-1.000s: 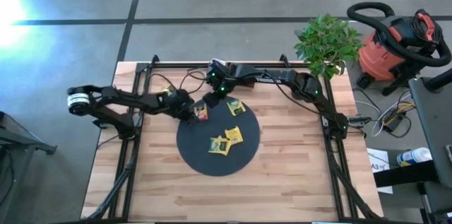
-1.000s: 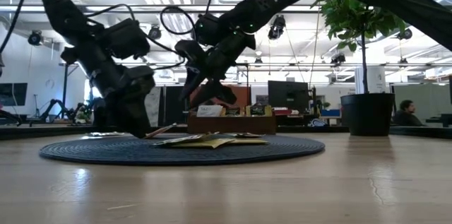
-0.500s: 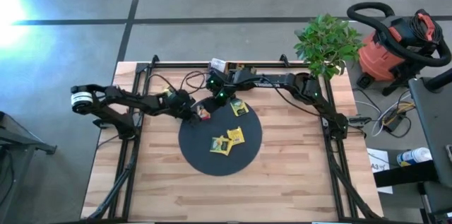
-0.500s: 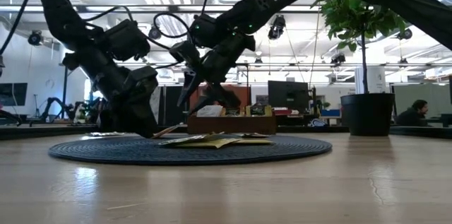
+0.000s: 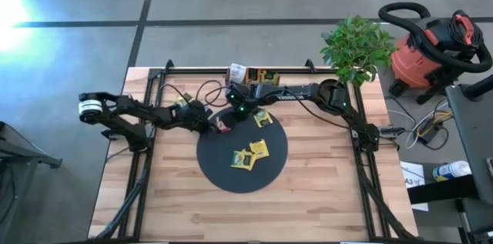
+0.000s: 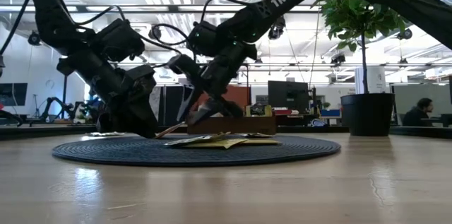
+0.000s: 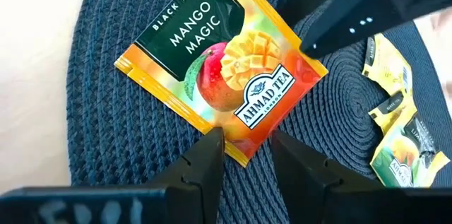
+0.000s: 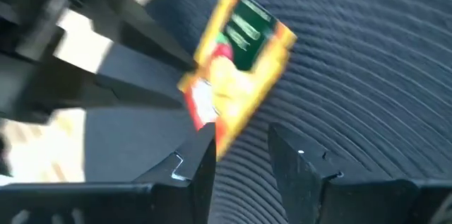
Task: Pick & Place Tea
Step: Put the yellow tea bag into the middle section of the wooden organizer
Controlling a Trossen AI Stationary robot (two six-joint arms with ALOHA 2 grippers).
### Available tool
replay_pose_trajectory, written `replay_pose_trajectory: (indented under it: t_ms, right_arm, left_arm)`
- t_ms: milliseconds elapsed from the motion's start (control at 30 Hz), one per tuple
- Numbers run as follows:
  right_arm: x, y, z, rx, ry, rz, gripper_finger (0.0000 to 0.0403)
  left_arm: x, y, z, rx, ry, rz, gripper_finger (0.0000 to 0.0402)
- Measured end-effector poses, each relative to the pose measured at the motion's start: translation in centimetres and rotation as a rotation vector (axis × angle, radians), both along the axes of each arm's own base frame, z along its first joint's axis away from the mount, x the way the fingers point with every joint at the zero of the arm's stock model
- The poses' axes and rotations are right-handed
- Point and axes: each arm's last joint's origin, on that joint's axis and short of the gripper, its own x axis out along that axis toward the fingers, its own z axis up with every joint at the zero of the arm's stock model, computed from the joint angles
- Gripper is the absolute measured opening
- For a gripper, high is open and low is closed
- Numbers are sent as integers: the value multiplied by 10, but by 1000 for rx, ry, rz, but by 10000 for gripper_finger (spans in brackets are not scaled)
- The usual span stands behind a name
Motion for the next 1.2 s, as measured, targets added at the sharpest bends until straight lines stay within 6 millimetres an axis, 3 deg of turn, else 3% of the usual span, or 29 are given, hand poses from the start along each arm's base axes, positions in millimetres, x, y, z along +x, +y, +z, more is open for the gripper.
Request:
replay_pose_trajectory:
  t_ms: [600, 833, 1067, 1200]
  right_arm:
    - [2, -1, -6, -26, -69, 11, 119]
    - [6, 2, -3, -27, -118, 49, 85]
    - [6, 2, -3, -50, -123, 76, 19]
    - [6, 2, -3, -75, -121, 83, 13]
  left_arm:
    - [5, -5, 4, 26, -56, -16, 125]
    - [9, -4, 9, 41, -101, -15, 125]
    - [10, -4, 11, 43, -112, -17, 126]
    - [6, -6, 18, 8, -113, -47, 126]
